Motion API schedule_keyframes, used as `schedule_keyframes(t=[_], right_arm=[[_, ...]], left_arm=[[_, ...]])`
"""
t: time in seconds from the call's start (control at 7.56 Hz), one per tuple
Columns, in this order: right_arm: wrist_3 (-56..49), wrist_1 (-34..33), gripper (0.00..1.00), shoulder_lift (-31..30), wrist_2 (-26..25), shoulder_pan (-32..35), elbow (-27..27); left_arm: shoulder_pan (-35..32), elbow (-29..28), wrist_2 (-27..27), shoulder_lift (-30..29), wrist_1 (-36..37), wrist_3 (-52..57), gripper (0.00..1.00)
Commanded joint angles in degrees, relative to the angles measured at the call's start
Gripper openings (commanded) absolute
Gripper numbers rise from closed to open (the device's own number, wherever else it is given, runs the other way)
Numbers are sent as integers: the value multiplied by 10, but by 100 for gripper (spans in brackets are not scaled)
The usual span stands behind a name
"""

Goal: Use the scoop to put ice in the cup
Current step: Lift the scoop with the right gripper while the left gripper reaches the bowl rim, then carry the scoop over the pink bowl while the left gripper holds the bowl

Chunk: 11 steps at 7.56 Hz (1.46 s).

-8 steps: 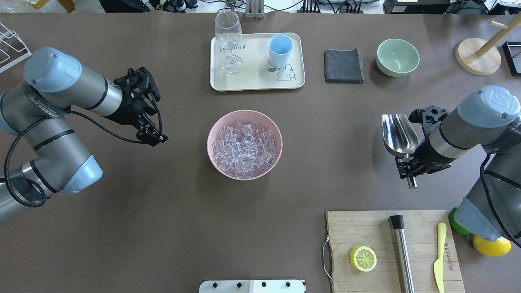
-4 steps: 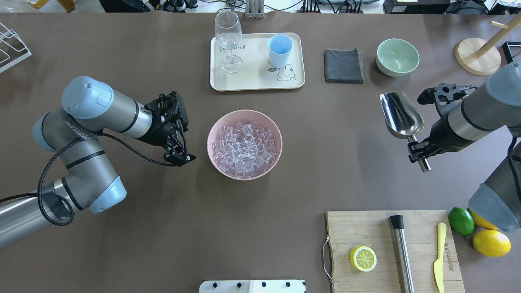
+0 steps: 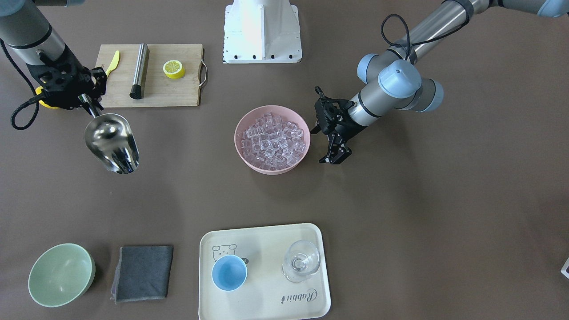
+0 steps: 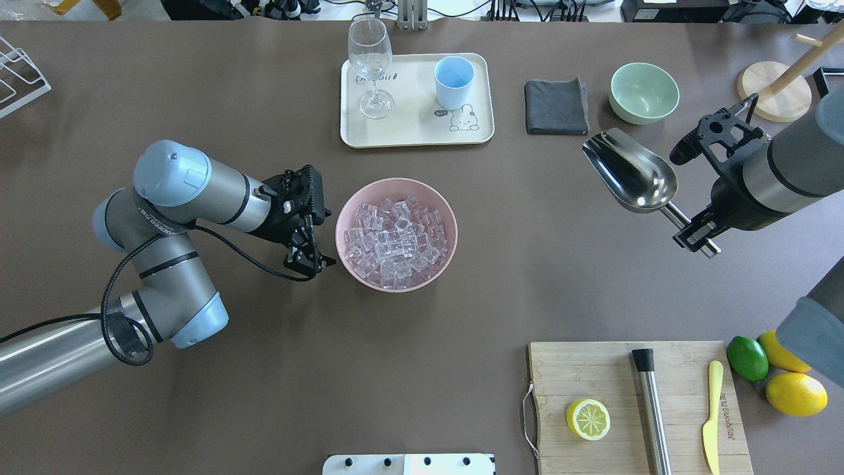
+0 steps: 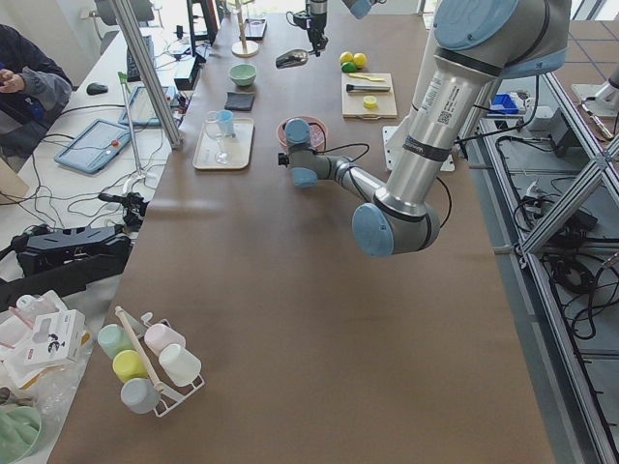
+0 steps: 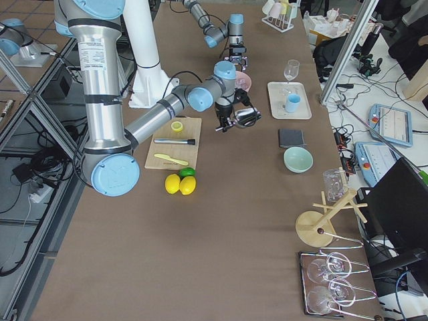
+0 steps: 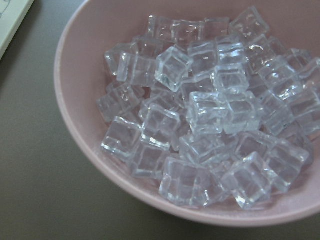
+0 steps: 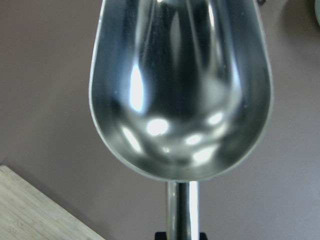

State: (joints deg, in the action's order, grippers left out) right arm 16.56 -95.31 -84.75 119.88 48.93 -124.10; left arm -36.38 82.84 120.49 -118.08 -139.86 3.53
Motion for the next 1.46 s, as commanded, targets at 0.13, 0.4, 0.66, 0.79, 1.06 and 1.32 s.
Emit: schedule_keyframes(t=[0.13,0.4,0.66,0.79,1.06,1.32], right_arm=[[-286,-300,0,142,-92,-6,-48],[-372,-359,0,166,-98,-6,-52],[-436,-415,0,221,-105,-19,-20],[-444,-446,0,255,-125,-42,-5],[-472,-491,0,298,-149,-54,12],[-545,-589,0,398,-166,-54,87]], left_arm=[[17,-51,-21,-26,-59,54,97],[17,-53,-16,-26,-58,53,97],[17,-64,1,-30,-58,50,97],[15,-68,7,-31,-57,50,97],[12,-79,24,-42,-53,50,97],[5,-81,41,-58,-23,51,97]])
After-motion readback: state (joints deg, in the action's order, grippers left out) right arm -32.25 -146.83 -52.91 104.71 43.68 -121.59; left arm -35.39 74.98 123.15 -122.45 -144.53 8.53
